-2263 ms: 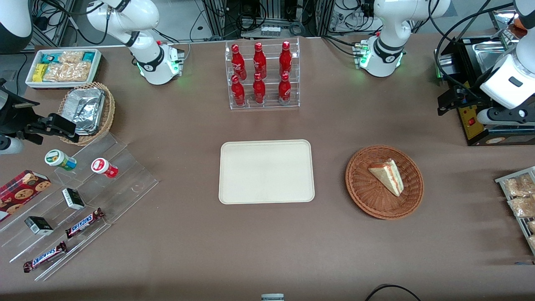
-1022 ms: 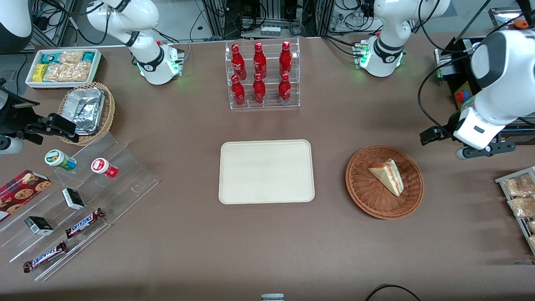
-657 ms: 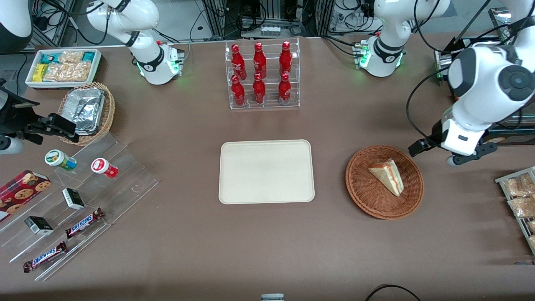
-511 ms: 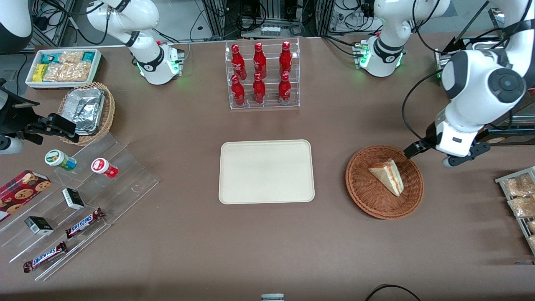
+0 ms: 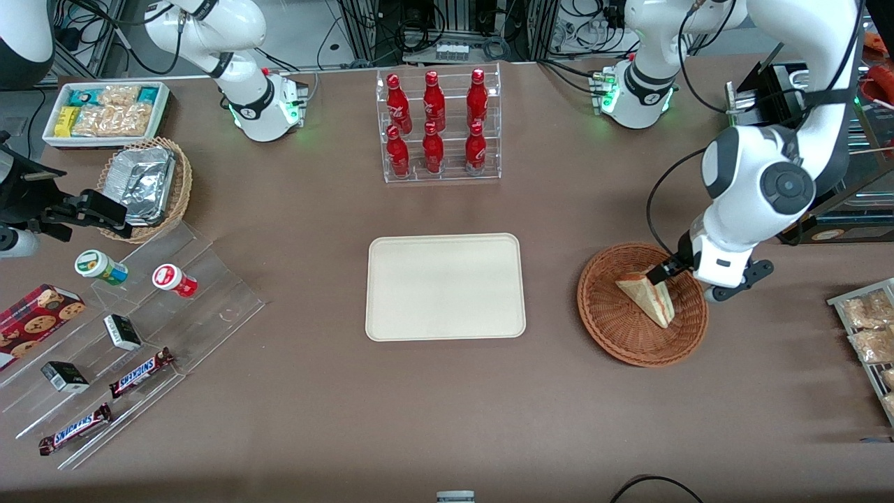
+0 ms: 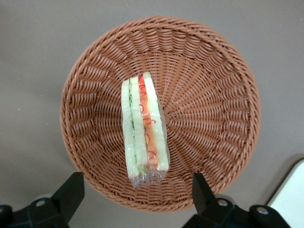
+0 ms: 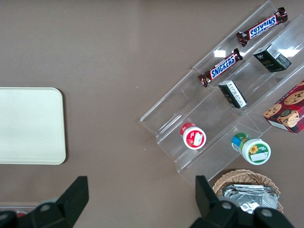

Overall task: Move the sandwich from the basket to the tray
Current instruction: 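Lower the open left gripper onto the wrapped sandwich and close it, then lift the sandwich out of the basket and carry it over the tray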

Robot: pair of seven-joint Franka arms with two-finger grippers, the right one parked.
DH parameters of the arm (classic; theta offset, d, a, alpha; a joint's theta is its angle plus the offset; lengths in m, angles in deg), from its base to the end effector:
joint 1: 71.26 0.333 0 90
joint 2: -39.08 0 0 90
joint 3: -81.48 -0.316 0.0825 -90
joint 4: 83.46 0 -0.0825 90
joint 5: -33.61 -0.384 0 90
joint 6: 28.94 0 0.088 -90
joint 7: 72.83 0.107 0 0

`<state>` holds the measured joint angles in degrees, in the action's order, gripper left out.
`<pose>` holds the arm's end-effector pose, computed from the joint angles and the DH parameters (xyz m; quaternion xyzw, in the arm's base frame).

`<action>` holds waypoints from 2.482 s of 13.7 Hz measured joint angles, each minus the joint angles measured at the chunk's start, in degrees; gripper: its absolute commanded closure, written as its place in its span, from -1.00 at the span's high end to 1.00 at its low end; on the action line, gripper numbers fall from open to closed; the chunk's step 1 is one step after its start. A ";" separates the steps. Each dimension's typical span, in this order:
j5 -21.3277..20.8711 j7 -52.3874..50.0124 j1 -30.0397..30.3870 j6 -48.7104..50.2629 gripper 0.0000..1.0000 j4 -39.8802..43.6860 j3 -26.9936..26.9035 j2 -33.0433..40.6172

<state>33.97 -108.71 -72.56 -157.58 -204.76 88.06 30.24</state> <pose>0.5568 -0.0764 0.3394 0.9695 0.2444 -0.0159 0.0057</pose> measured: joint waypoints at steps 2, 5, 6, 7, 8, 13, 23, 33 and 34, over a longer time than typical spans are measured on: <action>0.00 -1.10 0.01 -0.38 1.00 0.00 0.00 -1.49; 0.00 -1.86 0.04 -1.62 1.00 0.00 0.00 -3.41; 0.00 -2.30 0.06 -2.35 1.00 0.00 0.00 -4.10; 0.00 -3.00 0.07 -3.13 1.00 0.00 0.00 -4.88; 0.00 -3.44 0.07 -4.06 1.00 0.00 0.00 -5.67; 0.00 -5.14 0.07 -6.15 -0.01 0.00 0.00 -8.35; 0.00 -6.87 0.07 -7.14 -1.00 0.02 0.00 -9.46; -3.57 -5.50 -1.26 7.47 -1.00 8.83 0.69 -7.77; -3.58 -4.76 -2.32 8.75 -1.00 9.75 0.79 -7.60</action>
<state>30.39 -113.47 -74.88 -148.84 -195.01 88.85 22.64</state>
